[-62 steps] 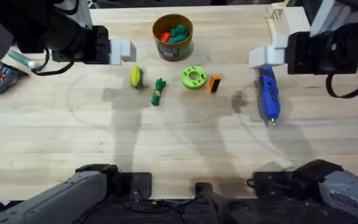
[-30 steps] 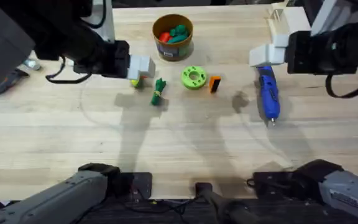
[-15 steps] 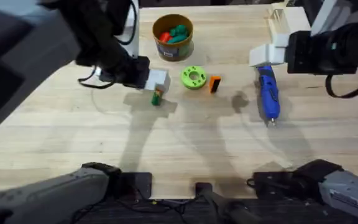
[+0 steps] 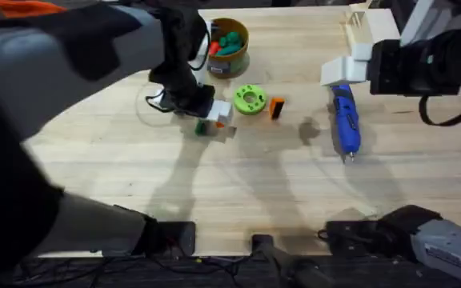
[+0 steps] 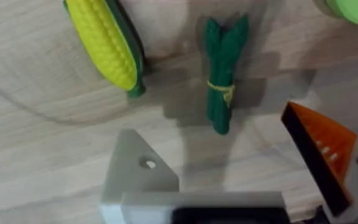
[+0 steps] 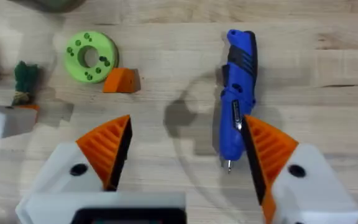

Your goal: Pick up the gripper from the table and insert it into the empty holder that is missing its gripper. Then pick up a screw, insert it into the mounting hole, and use the screwdriver to tighten it. Finally, clean up the table by picking up the vegetable and placing it into the bucket.

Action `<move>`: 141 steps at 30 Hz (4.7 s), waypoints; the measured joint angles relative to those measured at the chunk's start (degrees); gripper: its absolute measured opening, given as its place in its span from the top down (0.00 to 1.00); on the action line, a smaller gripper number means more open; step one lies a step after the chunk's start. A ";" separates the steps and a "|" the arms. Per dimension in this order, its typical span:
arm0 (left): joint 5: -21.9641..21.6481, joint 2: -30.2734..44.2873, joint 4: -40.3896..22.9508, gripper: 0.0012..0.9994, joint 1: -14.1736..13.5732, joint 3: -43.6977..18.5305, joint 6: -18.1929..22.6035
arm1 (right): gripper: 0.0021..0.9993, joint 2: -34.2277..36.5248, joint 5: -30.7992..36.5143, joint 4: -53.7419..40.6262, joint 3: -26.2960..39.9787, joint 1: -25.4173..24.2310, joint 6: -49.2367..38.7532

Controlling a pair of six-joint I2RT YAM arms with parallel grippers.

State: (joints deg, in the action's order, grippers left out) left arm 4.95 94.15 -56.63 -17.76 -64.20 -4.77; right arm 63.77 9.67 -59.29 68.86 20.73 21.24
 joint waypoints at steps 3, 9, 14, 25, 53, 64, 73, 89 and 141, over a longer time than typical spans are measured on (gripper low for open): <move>-0.02 3.78 2.22 0.01 0.00 0.00 0.24 | 0.01 0.00 0.00 0.00 0.00 0.00 0.02; 0.83 7.49 5.06 0.01 0.07 -0.04 0.78 | 0.01 0.00 0.00 0.00 0.00 0.00 0.02; 0.89 7.60 5.02 0.01 0.07 -0.04 0.90 | 0.01 0.00 0.00 -0.04 0.00 0.00 0.01; 6.05 7.80 5.35 0.84 -0.66 -0.35 1.07 | 0.01 0.00 0.00 -0.07 0.00 0.00 0.02; -0.53 -6.82 2.61 1.00 -0.11 -0.39 1.29 | 0.01 0.00 0.00 -0.07 0.00 0.00 0.02; -4.87 -27.43 0.38 1.00 -0.09 -0.39 1.29 | 0.01 0.00 0.00 -0.07 0.00 0.00 0.02; -7.43 -36.27 0.28 0.68 -0.09 -0.39 1.35 | 0.01 0.00 0.00 -0.07 0.02 0.00 0.01; -9.13 -36.72 0.29 0.01 -0.09 -0.39 1.26 | 0.01 0.00 0.00 -0.08 0.01 0.00 0.02; -6.32 -53.18 31.77 0.01 13.37 11.63 1.27 | 0.01 0.00 0.00 -0.07 0.02 0.00 0.02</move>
State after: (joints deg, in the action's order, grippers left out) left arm -1.37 40.98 -24.86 -4.38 -52.58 -3.50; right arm 63.77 9.67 -59.35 68.88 20.73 21.26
